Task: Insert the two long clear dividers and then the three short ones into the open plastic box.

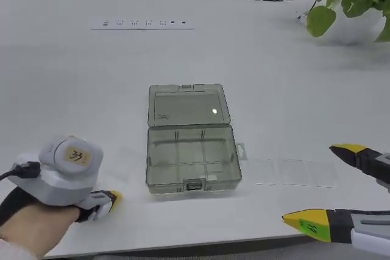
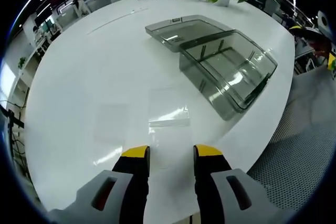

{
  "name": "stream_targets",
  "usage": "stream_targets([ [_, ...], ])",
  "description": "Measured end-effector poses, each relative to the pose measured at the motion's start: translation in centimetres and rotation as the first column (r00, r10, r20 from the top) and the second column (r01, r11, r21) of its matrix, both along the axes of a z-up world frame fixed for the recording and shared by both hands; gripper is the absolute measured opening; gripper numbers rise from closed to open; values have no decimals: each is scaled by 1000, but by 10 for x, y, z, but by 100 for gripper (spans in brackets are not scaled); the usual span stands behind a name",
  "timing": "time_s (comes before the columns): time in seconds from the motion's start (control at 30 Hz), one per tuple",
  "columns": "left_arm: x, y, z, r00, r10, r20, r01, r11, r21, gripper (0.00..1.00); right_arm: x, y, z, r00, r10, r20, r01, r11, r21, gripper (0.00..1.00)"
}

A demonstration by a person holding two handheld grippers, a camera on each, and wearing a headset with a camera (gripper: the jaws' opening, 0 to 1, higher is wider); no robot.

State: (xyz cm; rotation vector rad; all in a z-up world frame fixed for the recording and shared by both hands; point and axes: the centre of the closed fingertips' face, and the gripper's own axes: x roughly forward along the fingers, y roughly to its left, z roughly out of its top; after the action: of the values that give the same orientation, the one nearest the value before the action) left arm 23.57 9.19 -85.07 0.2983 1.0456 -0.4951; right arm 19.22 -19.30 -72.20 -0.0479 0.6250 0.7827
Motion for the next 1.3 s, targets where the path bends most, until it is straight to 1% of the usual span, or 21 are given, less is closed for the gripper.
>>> stream_targets([
  [0.03, 0, -1, 0, 1000, -10, 0, 10, 1000, 6, 31, -1, 2, 2, 1000, 7, -1, -7, 1000, 1, 100],
  [0.1, 1, 0, 0, 1000, -7, -7, 7, 1000, 11, 31, -3, 6, 5, 1000, 21, -3, -21, 1000, 4, 100],
  [0.23, -1, -2, 1, 1000, -15, 1, 15, 1000, 22, 31, -3, 11, 8, 999, 38, 12, -39, 999, 8, 100],
  [0.33, -3, 0, 1, 1000, -10, 5, 10, 1000, 20, 31, -1, 9, 9, 1000, 7, 26, -7, 1000, 9, 100],
  [0.4, -1, -1, 2, 1000, 3, 19, -3, 1000, 7, 30, -2, 10, 6, 1000, 3, 17, -3, 1000, 20, 100],
  [0.43, -1, 0, 4, 1000, 23, 20, -23, 1000, -6, 30, -3, 10, 4, 1000, -3, 9, 3, 1000, 22, 100],
  [0.47, -1, 0, 3, 1000, 23, 15, -23, 1000, -3, 30, -3, 10, 3, 1000, -5, 7, 5, 1000, 22, 100],
  [0.57, -1, 0, 3, 999, 30, 28, -30, 999, -16, 30, -3, 15, 3, 1000, -10, 2, 10, 999, 35, 100],
  [0.63, 0, 0, 4, 999, 40, 33, -39, 999, -25, 30, -1, 18, 5, 1000, -11, 16, 11, 999, 31, 100],
  [0.7, 0, 0, 4, 999, 41, 33, -40, 999, -33, 30, 0, 19, 6, 1000, -20, 16, 19, 999, 38, 100],
  [0.77, 0, 1, 6, 998, 41, 41, -40, 999, -32, 30, 0, 22, 8, 1000, -22, 19, 21, 999, 45, 100],
  [0.9, 1, 5, 8, 996, 65, 61, -62, 996, -58, 30, 2, 21, 6, 1000, -20, 19, 20, 999, 39, 100],
  [0.97, 2, 6, 10, 993, 93, 67, -88, 992, -86, 30, 4, 21, 5, 1000, -27, 3, 26, 998, 53, 100],
  [1.0, 3, 4, 12, 991, 116, 71, -107, 988, -112, 30, 3, 22, 5, 1000, -24, 3, 24, 998, 58, 99],
  [1.03, 2, 5, 15, 990, 125, 71, -116, 985, -125, 30, 4, 23, 6, 1000, -26, 3, 26, 998, 60, 99],
  [1.07, 3, 5, 18, 987, 140, 80, -128, 982, -139, 30, 5, 23, 6, 1000, -28, 5, 28, 998, 61, 99],
  [1.1, 4, 4, 21, 983, 163, 83, -148, 974, -170, 30, 7, 24, 7, 1000, -30, 4, 30, 997, 69, 99],
  [1.13, 5, 4, 24, 981, 172, 85, -154, 971, -181, 30, 8, 25, 7, 999, -32, 0, 32, 996, 78, 99],
  [1.2, 4, 1, 35, 976, 192, 101, -169, 964, -204, 30, 11, 27, 8, 999, -35, -4, 35, 995, 97, 99],
  [1.23, 4, -2, 42, 972, 212, 106, -183, 955, -236, 30, 12, 28, 8, 999, -34, -7, 35, 994, 103, 99],
  [1.3, 4, -4, 48, 968, 226, 109, -191, 947, -260, 30, 14, 30, 7, 999, -32, -13, 33, 994, 107, 99],
])
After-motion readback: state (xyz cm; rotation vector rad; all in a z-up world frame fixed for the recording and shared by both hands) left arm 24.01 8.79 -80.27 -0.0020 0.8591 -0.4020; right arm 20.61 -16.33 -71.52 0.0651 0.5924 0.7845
